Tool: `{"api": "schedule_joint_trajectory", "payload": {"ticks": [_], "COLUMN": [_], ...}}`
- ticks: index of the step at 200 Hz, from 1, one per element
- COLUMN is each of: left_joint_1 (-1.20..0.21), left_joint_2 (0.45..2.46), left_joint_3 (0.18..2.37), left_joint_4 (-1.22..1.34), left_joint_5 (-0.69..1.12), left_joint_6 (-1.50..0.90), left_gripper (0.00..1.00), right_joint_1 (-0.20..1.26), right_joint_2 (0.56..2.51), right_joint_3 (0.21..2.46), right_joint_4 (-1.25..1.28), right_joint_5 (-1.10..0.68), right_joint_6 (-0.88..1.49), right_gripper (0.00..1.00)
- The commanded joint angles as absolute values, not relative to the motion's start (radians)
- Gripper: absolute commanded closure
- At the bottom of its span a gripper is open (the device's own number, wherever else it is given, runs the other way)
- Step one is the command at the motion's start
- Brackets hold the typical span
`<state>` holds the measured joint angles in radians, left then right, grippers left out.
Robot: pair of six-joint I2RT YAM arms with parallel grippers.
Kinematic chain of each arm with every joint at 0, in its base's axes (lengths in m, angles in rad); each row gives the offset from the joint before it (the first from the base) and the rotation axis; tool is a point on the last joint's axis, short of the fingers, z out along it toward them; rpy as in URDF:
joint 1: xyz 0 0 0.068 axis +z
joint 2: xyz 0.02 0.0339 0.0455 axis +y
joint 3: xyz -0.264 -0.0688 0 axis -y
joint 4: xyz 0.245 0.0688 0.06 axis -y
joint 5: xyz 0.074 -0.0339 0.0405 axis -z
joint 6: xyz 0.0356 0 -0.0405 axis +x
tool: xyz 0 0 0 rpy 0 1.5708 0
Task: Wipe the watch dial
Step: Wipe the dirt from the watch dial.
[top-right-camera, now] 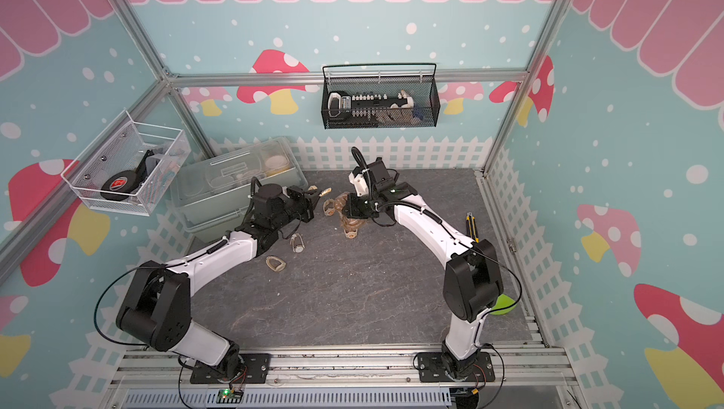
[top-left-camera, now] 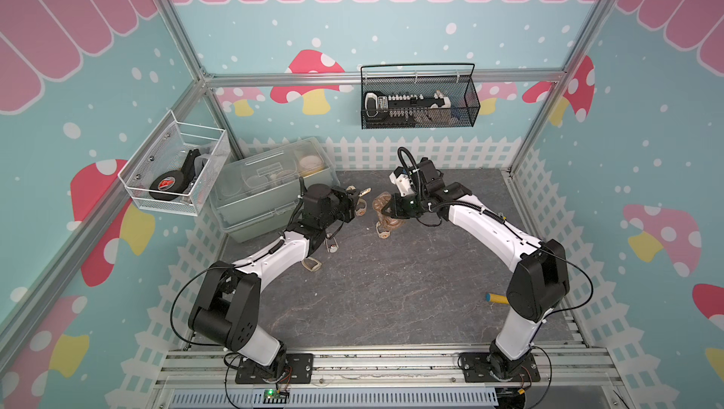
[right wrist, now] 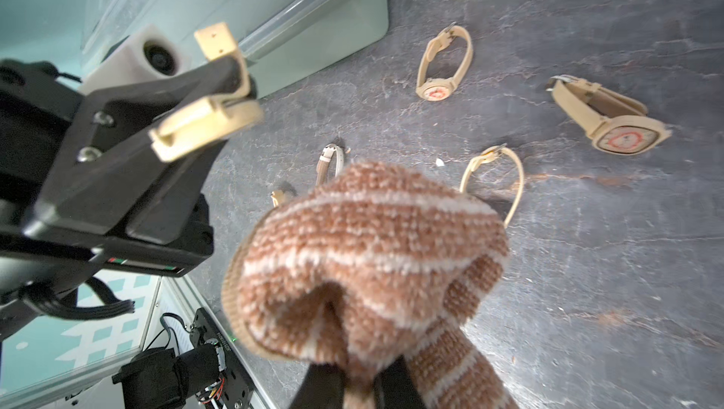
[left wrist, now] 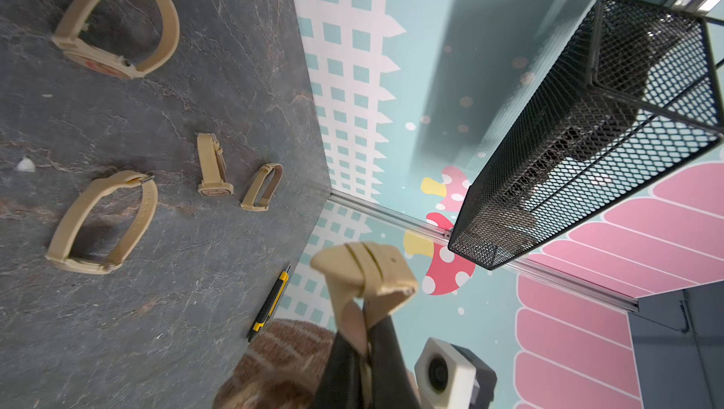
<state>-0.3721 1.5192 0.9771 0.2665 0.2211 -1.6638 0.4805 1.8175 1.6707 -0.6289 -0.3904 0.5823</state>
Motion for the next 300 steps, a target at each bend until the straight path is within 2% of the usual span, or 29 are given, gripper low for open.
{"api": "schedule_joint_trajectory", "payload": {"ticks": [1,61,187,251,300], "left_joint_1": [-0.37,-0.376,-0.402,-0.402,-0.405], "left_joint_2": [1.545,1.587,1.604,1.574,1.563], "left_joint_3": [0.985,1.036,1.012,1.088,1.122], "left_joint_4": [0.363,0.369,0.306,0.012,-0.121], "left_joint_5": [0.23,0.234,0.314,0.385,0.428], "left_joint_6": [-1.743,-1.747,-1.663,-1.423,-1.314], "left_gripper": [1.0,1.0,1.0,1.0,1.0], "right_joint_1": [0.508,0.59,0.601,0.578,0.562], "right_joint_2": [1.756,1.78,1.996,2.031,2.078], "right_joint_3": [1.627,1.606,1.932,2.059,2.18], "right_joint_4": [-0.551,-0.523,-0.635,-0.697,-0.752], "right_joint_5": [-0.42,-0.425,-0.421,-0.407,-0.406], "right_joint_6": [0.616,0.618,0.568,0.541,0.524], "right_gripper": [1.0,1.0,1.0,1.0,1.0]}}
